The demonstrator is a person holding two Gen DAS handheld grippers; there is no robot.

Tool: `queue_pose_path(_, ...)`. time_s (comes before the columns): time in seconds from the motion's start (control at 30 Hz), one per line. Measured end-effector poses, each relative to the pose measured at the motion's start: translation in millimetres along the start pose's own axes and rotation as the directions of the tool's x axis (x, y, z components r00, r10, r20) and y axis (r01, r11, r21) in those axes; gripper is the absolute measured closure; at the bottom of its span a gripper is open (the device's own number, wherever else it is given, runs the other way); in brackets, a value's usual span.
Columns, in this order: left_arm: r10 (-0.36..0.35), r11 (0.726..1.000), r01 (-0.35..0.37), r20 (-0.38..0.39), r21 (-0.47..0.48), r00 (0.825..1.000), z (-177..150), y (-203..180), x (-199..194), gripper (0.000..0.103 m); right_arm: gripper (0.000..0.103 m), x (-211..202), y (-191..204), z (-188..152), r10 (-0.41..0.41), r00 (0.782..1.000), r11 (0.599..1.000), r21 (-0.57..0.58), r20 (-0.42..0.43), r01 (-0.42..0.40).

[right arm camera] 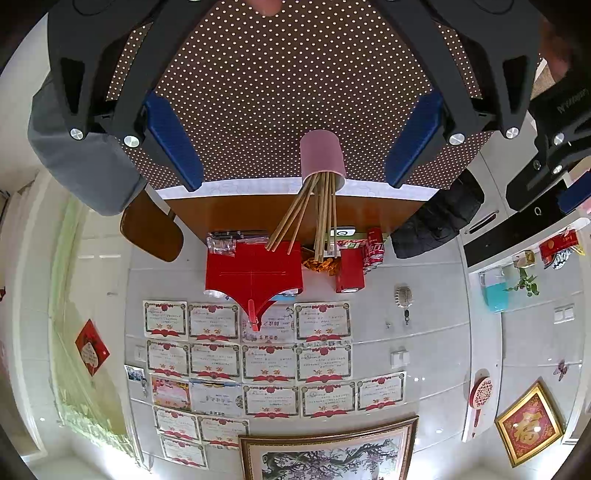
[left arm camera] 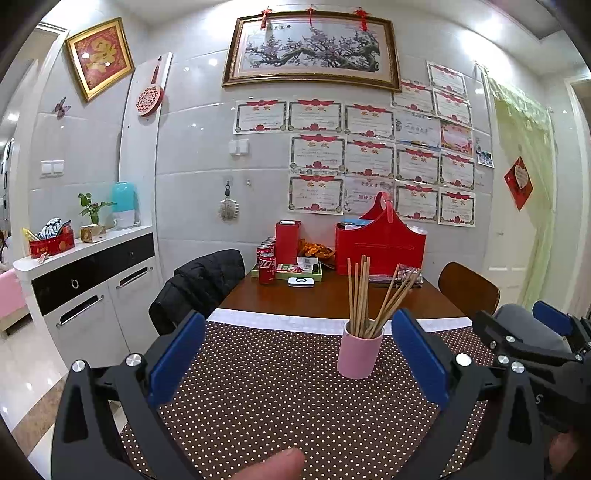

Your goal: Organize utensils

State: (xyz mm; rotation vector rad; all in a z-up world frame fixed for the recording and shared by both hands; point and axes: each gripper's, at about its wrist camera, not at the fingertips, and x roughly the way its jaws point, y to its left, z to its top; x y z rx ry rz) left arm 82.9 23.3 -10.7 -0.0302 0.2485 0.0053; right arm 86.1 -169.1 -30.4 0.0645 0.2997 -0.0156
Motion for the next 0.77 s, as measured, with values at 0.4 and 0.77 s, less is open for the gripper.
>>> queue_pose_path(0.4, -0.012, 1.0, 0.012, 0.026, 0.0, 1.0, -0.8, 0.8, -4.8, 0.004, 0.006, -0.5, 3.7, 0.8, 0.0, 1.0, 1.0, 0.003, 0.003, 0.0)
queue_pose_path(0.77, 0.002, 1.0, -0.002, 0.016, 0.015, 1.0, -1.1, -2.0, -4.5, 0.004, 0.006, -2.8, 5.1, 0.2, 0.0, 1.0, 1.0, 0.019, 0.009, 0.0)
